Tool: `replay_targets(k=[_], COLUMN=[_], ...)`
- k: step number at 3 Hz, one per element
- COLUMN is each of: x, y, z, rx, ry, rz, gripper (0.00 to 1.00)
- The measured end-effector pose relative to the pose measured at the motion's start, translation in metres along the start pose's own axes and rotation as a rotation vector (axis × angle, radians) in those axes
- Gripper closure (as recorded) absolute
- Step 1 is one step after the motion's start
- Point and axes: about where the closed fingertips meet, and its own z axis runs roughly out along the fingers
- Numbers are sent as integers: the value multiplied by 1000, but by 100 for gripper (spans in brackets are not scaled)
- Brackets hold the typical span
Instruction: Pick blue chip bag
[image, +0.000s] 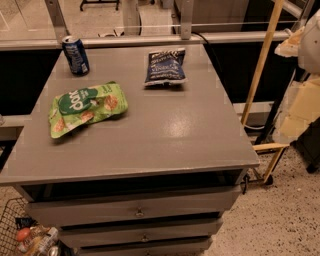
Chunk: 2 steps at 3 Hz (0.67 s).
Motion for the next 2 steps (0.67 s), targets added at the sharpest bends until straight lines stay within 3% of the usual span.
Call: replay_targets(k=[2], x=[0], y=[-1], z=[0], rx=[23], ry=[-16], rz=[24], gripper=[0])
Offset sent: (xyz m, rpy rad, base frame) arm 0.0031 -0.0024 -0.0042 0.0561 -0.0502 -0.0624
